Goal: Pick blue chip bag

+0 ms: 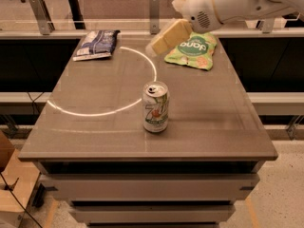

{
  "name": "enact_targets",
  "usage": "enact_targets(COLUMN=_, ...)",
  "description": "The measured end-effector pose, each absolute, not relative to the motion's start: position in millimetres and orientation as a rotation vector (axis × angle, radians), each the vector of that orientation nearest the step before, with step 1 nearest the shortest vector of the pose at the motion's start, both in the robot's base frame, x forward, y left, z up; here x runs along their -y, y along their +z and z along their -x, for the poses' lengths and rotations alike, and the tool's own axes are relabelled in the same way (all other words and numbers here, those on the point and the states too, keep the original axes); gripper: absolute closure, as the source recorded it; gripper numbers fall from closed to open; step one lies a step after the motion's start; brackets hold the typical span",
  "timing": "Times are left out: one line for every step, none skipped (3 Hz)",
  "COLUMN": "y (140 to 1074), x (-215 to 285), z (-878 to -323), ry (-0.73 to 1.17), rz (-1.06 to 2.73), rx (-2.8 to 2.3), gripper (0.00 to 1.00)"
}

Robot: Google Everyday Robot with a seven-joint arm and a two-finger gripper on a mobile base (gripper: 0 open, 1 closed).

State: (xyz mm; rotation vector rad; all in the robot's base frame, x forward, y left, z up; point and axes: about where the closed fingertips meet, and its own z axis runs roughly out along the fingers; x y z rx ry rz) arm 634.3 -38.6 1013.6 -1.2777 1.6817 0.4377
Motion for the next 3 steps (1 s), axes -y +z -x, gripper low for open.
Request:
enact_targets(y=980.5, x=-18.3, z=-673.3, ry=0.464, rz=1.272, rx=-1.748, gripper=0.00)
enact_targets(y=980.4, x=-18.4, z=-673.2, ry=0.464, rz=1.272, rx=-1.748, gripper=0.00)
enact_targets(y=975.1, x=-30.1, z=-680.0, ry=0.470, rz=1.240, rx=-1.745, gripper=0.00)
